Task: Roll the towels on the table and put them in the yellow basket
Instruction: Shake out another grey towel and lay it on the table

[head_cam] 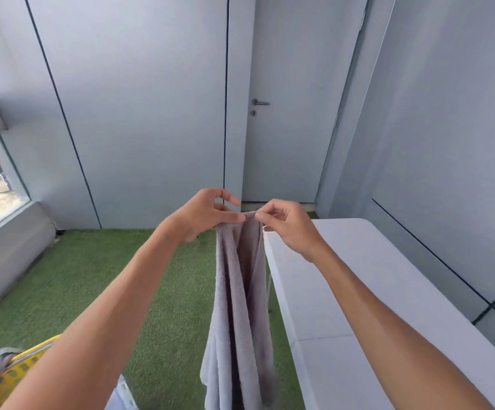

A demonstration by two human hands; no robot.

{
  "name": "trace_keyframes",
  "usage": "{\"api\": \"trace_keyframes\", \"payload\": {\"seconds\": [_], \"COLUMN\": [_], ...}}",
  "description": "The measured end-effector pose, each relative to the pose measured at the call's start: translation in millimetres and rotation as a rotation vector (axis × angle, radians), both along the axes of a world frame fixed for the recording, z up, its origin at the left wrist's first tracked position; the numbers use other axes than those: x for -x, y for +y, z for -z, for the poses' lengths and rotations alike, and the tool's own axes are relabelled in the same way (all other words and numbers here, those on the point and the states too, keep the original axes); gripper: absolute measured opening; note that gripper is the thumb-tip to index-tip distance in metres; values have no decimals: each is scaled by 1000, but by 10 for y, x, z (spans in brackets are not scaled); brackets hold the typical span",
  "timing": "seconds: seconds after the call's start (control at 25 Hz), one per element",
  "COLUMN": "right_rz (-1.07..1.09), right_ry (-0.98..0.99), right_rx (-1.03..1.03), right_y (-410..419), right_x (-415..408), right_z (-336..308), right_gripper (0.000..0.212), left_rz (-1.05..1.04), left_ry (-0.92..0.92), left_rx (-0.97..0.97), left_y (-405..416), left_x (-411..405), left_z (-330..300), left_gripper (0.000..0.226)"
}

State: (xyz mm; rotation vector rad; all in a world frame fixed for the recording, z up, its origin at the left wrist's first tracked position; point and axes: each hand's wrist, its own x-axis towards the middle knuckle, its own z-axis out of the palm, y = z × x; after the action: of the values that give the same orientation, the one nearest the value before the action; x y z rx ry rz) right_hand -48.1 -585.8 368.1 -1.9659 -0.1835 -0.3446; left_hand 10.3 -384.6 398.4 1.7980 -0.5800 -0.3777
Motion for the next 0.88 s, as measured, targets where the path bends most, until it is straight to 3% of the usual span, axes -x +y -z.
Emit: {"api": "trace_keyframes", "payload": {"seconds": [0.08, 0.24, 0.36, 0.56, 0.76, 0.88], "right_rz": [49, 122, 207, 496, -133, -190], "right_ry": [-43, -97, -125, -104, 229, 243], "right_rx": [65, 300, 448, 319, 109, -44], "right_y": [-129, -322, -592, -1104, -643, -640], "right_x": [-267, -780, -1136, -1938, -2880, -3420], "right_z": [-5, 30, 112, 250, 317, 244], "right_gripper": [11, 12, 15, 11, 22, 20], "left_rz": [22, 1, -42, -54, 80, 106], "left_ry": [-9, -15, -19, -106, -339, -338], "left_rx": [-37, -82, -93, -49, -18, -74], "left_y": [-100, -132, -102, -248, -655, -675], "left_x": [-190, -646, -1074, -1975, -2948, -3527], "left_z": [103, 415, 597, 728, 305, 294], "left_gripper": [35, 57, 54, 45, 26, 27]}}
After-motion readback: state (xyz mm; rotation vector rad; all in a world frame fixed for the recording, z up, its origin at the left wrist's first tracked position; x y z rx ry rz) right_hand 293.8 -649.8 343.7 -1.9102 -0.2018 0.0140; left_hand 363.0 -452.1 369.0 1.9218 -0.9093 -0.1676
